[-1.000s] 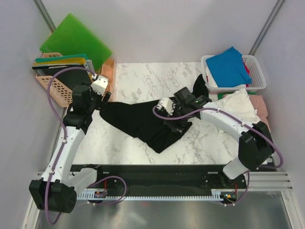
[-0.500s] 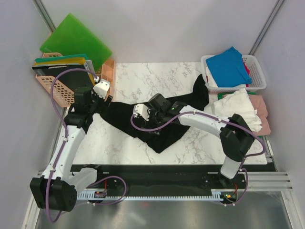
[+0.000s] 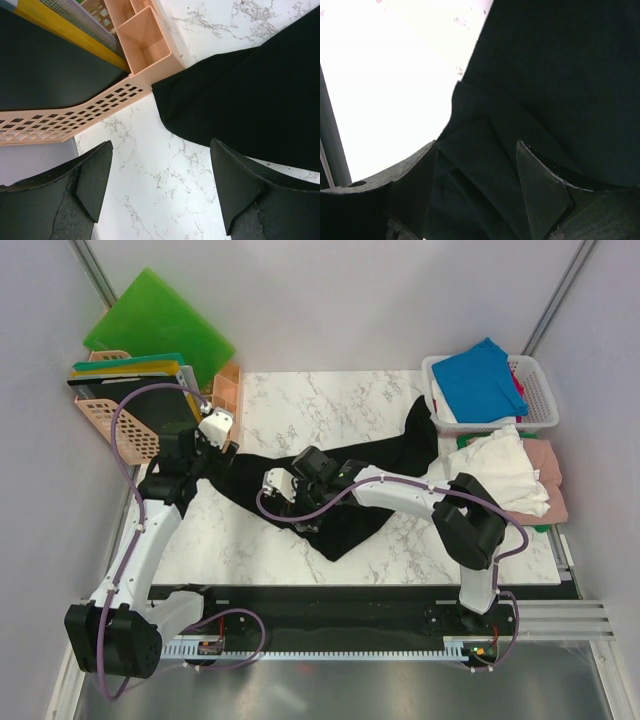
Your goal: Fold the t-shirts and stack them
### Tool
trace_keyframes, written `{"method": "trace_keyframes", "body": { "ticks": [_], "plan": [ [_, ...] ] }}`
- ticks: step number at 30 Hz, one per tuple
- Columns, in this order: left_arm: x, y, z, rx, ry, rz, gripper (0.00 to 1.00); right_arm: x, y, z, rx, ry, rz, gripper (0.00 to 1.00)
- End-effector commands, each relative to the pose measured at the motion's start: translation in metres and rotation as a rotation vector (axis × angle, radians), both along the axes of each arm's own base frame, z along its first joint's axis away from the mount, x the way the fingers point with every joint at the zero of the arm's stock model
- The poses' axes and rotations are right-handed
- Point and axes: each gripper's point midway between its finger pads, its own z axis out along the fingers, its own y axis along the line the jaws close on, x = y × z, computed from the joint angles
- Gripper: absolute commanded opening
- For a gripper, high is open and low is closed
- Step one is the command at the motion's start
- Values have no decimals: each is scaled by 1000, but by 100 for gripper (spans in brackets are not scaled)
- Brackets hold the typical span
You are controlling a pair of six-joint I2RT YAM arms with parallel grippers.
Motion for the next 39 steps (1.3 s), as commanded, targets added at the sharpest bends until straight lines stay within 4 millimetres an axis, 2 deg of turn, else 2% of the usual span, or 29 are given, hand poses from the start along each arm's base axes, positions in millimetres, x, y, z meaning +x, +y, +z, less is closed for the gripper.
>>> {"method": "trace_keyframes", "body": {
  "ticks": [1, 9, 11, 14, 15, 17, 21, 24, 27, 28, 30, 31, 33, 34, 38, 39],
  "plan": [
    [5, -3, 4, -26, -27, -6, 86, -1, 23, 6, 52, 3, 26, 72],
    [4, -1, 3, -11, -30, -10, 86, -8, 21, -12, 12, 25, 33, 73],
    [4, -1, 3, -10, -28, -11, 86, -10, 17, -15, 1, 26, 36, 67],
    [4, -2, 3, -17, -31, -14, 86, -10, 10, -22, -23, 23, 27, 54],
    [4, -2, 2, -20, -29, -12, 86, -11, 8, -24, -27, 24, 26, 32],
    [4, -2, 3, -20, -29, -12, 86, -11, 7, -24, -31, 26, 18, 2],
    [3, -2, 2, -22, -27, -11, 85, -9, 6, -14, -24, 1, 5, 0],
    [2, -6, -2, -34, -17, -29, 85, -3, -1, 6, -16, -55, -18, 0],
    [0, -8, -6, -40, -7, -36, 85, 1, -9, 39, 14, -120, -42, 0],
    [0, -9, -8, -43, -2, -41, 85, 5, -14, 58, 31, -167, -73, 0],
    [0, -11, -11, -50, 4, -53, 85, 12, -22, 76, 46, -222, -115, 0],
    [-1, -12, -13, -54, 11, -57, 85, 23, -31, 94, 45, -295, -172, 0],
    [-1, -15, -14, -60, 15, -70, 85, 37, -42, 110, 37, -374, -242, 0],
    [-1, -16, -15, -65, 18, -72, 85, 52, -51, 121, 31, -436, -303, 0],
    [-3, -21, -12, -85, 22, -97, 84, 98, -72, 144, 24, -531, -440, 0],
    [-5, -22, -12, -91, 24, -100, 84, 116, -82, 144, 19, -531, -487, 0]
  ]
}}
